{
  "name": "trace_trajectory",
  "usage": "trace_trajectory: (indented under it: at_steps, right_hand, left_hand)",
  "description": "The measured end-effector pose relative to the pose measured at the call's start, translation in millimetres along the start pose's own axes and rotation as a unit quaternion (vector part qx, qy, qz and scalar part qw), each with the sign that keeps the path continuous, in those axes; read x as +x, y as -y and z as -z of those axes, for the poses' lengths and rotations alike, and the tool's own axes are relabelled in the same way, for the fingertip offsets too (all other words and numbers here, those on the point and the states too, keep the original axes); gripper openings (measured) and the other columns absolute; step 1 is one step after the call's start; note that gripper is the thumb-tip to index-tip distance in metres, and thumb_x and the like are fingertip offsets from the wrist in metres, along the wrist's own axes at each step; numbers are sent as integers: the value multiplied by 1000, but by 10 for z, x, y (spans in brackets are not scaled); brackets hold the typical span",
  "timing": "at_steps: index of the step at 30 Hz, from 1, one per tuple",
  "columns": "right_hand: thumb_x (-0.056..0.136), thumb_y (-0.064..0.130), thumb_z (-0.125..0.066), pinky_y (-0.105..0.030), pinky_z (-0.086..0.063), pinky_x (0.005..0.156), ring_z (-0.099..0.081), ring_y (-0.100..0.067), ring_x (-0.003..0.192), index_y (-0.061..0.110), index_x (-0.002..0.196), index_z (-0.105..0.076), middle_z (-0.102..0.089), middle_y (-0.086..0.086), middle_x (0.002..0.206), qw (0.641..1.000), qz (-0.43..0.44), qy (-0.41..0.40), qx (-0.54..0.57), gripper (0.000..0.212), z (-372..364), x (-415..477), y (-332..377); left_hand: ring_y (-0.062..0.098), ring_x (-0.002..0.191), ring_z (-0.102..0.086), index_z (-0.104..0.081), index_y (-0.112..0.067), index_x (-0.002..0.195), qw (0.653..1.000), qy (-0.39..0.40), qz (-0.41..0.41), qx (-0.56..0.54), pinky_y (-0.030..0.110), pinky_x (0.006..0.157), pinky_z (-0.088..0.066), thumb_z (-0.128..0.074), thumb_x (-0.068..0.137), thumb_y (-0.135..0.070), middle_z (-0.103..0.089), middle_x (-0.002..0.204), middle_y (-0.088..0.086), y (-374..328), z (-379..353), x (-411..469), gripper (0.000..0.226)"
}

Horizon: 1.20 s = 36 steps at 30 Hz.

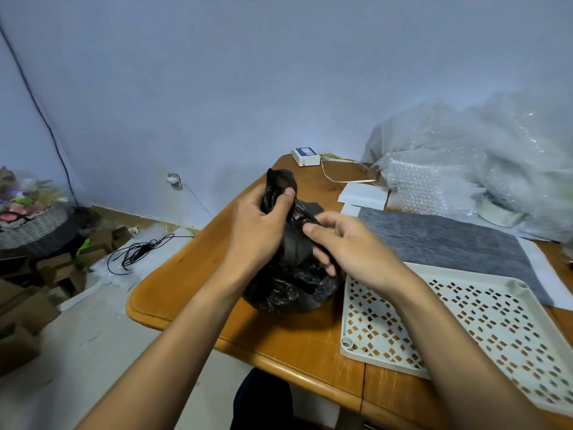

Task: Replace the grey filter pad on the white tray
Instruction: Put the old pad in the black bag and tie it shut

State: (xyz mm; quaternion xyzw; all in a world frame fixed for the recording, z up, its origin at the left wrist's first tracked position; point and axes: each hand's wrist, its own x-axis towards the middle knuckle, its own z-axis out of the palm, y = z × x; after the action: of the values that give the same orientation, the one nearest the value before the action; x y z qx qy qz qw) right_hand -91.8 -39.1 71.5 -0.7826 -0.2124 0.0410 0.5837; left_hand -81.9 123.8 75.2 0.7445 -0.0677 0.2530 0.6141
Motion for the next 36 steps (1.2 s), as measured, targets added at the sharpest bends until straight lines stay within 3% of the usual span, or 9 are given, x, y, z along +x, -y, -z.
trace_trajectory:
  at_steps: [4,8,11,14,18,22,27,32,36]
  right_hand:
    - [108,23,-45,-27,-45,52,-37,-12,41,2,98,-68,-37,3,51,997,-30,-9,78,33,-57,-31,-47]
    - [104,31,-40,-31,-41,53,-41,-9,47,18,102,-64,-43,11,56,987,-90,-134,14,28,-97,46,-177]
    - [88,30,-46,-35,-39,57,-45,-9,49,21,93,-57,-47,11,57,993,-99,-66,-7,15,-162,7,-147]
    - [80,26,-53,-34,-36,58,-39,-12,52,14,82,-49,-44,4,56,990,-107,17,94,13,-178,-105,-19]
    - [82,32,-64,-26,-40,71,-53,-7,65,10,82,-63,-65,2,66,992,-79,101,-19,22,-97,-216,3]
    - [103,23,-48,-24,-43,67,-55,-9,57,-2,76,-65,-62,-7,58,995,-84,62,-9,40,-159,-229,-30]
    - [100,25,-48,-38,-40,66,-48,-19,58,12,79,-62,-53,-3,61,990,-119,-46,61,28,-109,-156,-174]
    - [96,37,-65,-39,-55,75,-66,-26,76,-6,111,-64,-76,-24,94,938,-170,-148,264,46,-32,-114,-237]
    - [97,37,-64,-30,-50,56,-59,-12,49,-14,122,-57,-63,-7,64,938,-157,-106,290,57,11,-124,-311]
  left_hand:
    - [4,45,-49,-63,-21,77,999,29,25,-28,23,48,-38,-58,100,-35,-60,55,-13,-127,36,-13,28]
    - [0,68,-65,-67,-19,99,996,75,-10,-42,21,62,-48,-35,106,-26,-76,96,-2,-171,34,-101,33]
    - [10,110,-65,-63,-25,126,985,142,-75,70,38,93,-50,-34,99,-26,-72,117,-6,-67,6,-127,39]
    - [10,108,-64,-61,-25,133,961,192,-109,168,33,94,-48,-38,96,-21,-71,117,-8,-49,-28,-167,44]
    - [9,123,-63,-55,-23,140,937,334,-23,99,44,107,-47,-44,103,-17,-70,128,-6,-99,23,-147,39]
    - [22,109,-71,-51,-30,144,918,385,-12,94,44,94,-56,-40,109,-25,-71,124,-2,-207,37,-202,37]
    - [1,116,-62,-49,-34,141,943,258,-130,163,37,96,-51,-57,101,-36,-64,128,-17,-100,-6,-341,41]
    - [9,111,-61,-43,-28,126,976,100,-126,146,34,89,-55,-81,80,-29,-53,121,-8,250,-69,-630,60]
    - [8,99,-64,-46,-31,113,980,121,-53,149,34,82,-54,-76,79,-21,-61,107,-11,405,-119,-660,47]
